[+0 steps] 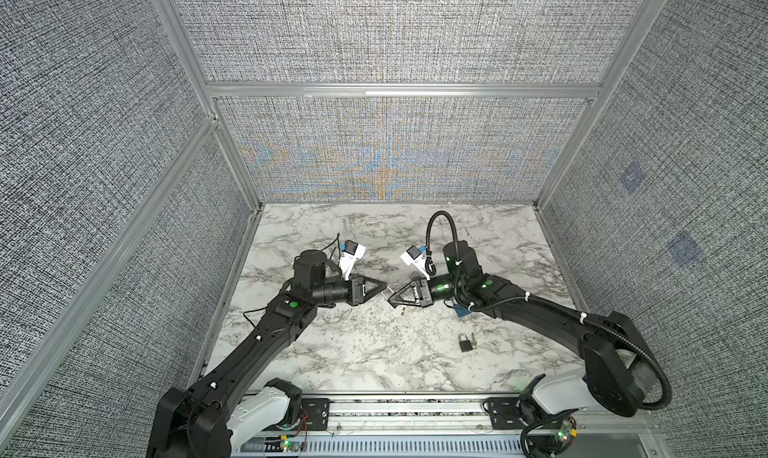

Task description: Lock with the key

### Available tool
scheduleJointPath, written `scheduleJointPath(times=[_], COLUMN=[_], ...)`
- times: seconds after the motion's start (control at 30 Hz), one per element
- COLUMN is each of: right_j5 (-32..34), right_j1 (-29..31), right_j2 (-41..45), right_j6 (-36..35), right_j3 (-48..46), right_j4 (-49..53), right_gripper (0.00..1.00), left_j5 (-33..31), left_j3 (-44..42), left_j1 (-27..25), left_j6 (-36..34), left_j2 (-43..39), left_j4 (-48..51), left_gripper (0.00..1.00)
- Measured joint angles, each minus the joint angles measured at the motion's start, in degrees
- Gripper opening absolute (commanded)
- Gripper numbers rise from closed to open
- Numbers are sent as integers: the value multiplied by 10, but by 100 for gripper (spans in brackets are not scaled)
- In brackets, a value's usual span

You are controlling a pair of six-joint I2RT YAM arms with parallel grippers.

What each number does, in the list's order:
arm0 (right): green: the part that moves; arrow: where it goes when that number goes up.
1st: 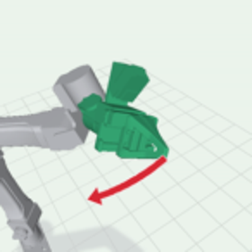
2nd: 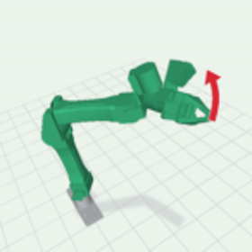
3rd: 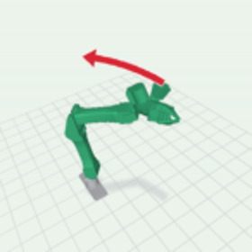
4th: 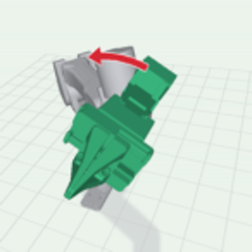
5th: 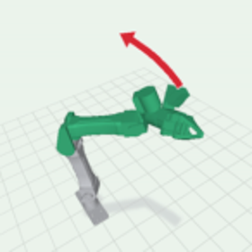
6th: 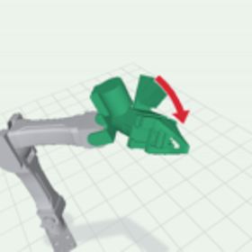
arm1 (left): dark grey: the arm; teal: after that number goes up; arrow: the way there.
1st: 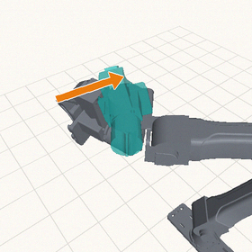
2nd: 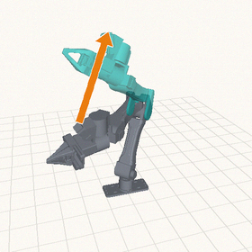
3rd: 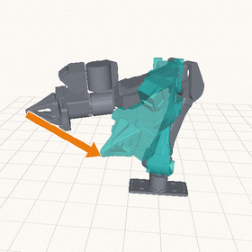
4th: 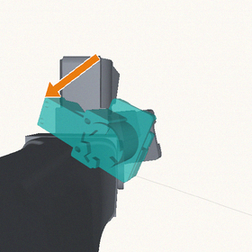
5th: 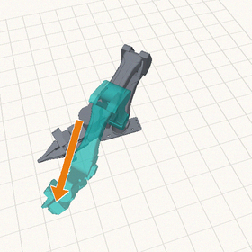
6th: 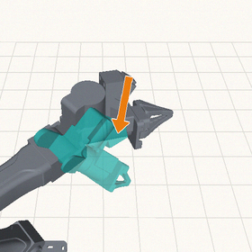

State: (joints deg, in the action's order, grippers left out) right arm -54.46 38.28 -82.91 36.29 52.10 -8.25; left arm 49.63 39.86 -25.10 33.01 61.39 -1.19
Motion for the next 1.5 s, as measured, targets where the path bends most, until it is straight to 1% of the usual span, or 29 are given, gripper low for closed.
scheduleJointPath(times=[0.17,0.33,0.43,0.53,0.6,0.67,0.73,0.83,1.0,1.07,1.17,1.5], right_j5=[0,0,-1,-3,-4,-4,-4,-4,-4,-4,-4,-4], right_j1=[0,0,0,0,0,0,0,0,0,0,0,-1], right_j2=[0,0,-1,-1,-1,-1,-1,-4,-7,-7,-7,-5], right_j6=[4,7,9,10,11,11,11,10,10,10,10,9], right_j3=[0,19,19,19,19,19,19,19,19,19,19,19], right_j4=[0,-2,-2,-2,-2,-2,-2,-1,0,0,0,3], right_gripper=[0,0,0,0,0,0,0,0,0,0,0,0], left_j5=[0,2,3,3,3,3,2,2,0,-1,-1,5], left_j3=[0,-5,-7,-8,-8,-8,-8,-8,-5,-3,0,-3], left_j1=[0,0,0,0,0,0,0,0,0,0,0,0], left_j6=[0,0,0,0,1,2,3,4,7,7,11,16], left_j2=[0,0,0,1,2,1,-2,-9,-12,-9,-3,3], left_j4=[0,0,0,0,0,0,0,0,-1,-2,-6,-21], left_gripper=[17,17,15,15,18,26,31,33,32,30,24,7])
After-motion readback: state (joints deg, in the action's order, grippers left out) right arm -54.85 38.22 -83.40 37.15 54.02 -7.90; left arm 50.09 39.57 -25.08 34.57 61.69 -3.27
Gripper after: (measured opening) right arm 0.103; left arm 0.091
